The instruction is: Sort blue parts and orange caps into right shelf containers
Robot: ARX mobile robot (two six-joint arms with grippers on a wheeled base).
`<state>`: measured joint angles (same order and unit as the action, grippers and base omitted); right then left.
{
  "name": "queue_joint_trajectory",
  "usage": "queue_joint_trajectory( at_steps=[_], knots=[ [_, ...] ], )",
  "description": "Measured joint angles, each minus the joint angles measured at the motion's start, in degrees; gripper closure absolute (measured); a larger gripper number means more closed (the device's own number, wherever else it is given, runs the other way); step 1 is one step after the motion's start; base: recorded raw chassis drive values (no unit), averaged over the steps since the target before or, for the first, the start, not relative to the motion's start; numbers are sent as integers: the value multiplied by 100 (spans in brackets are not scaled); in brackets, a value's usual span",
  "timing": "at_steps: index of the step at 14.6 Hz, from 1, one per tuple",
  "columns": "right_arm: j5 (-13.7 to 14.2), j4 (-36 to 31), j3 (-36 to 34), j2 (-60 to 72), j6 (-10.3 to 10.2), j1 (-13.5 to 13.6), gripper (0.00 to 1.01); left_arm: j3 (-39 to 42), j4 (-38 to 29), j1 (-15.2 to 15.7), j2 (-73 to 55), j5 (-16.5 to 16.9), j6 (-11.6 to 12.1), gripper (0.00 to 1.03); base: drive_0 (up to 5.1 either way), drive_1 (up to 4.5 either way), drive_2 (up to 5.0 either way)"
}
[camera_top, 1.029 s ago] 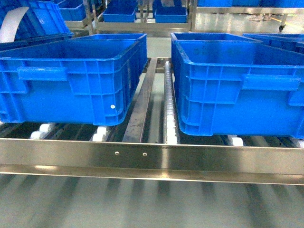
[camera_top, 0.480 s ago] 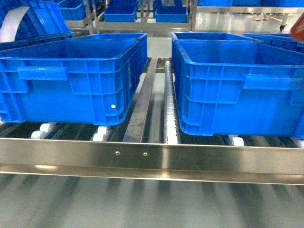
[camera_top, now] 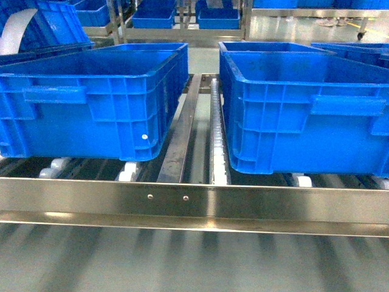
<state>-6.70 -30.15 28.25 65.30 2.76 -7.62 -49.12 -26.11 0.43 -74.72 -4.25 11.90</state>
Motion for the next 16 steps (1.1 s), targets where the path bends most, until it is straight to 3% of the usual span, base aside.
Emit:
queue_joint_trajectory(
  at_steps=[1, 3, 4, 5, 6, 8, 9, 10, 11, 12, 13, 16],
  knots=[
    [-68, 299, -315, -369, -48, -146, 3, -623, 170, -52, -599, 216, 11, 41, 0, 0, 0],
    [-90, 361, -398, -977, -170, -175, 3, -2376, 859, -116, -2260, 525, -160, 41, 0, 0, 0],
    [-44, 378, -380, -866, -229, -81, 3, -3661, 1335, -144, -3397, 400, -286, 28, 0, 0, 0],
    [-35, 400, -380, -769, -262, -20, 3, -4109, 1213, -188, -3886, 223, -280, 15, 0, 0, 0],
    [-35, 302, -376, -774, -278, 11, 3, -3670, 811, -267, -3797, 245, -190, 3, 0, 0, 0],
    [-22, 85, -385, -682, -269, 79, 3, -1829, -262, -496, -2251, 201, 81, 5, 0, 0, 0],
    [-118, -166, -527, -540, -275, 153, 3, -866, -691, -501, -1115, -7, 168, 5, 0, 0, 0],
    [87, -883, -828, -389, -278, 286, 10, -31, -1150, -376, -404, 92, -168, 15, 0, 0, 0],
    [229, -1233, -1207, -525, -278, 356, 24, 811, -1419, -251, -28, 120, -673, 29, 0, 0, 0],
    [332, -1235, -1421, -811, -278, 437, 37, 1436, -1504, -125, 46, 289, -907, 42, 0, 0, 0],
    [629, -1231, -1587, -1058, -278, 706, 50, 2037, -1561, -70, 79, 411, -1027, 55, 0, 0, 0],
    [656, -940, -2081, -1753, -278, 782, 90, 2892, -1985, -39, 1088, 409, -1152, 95, 0, 0, 0]
  ],
)
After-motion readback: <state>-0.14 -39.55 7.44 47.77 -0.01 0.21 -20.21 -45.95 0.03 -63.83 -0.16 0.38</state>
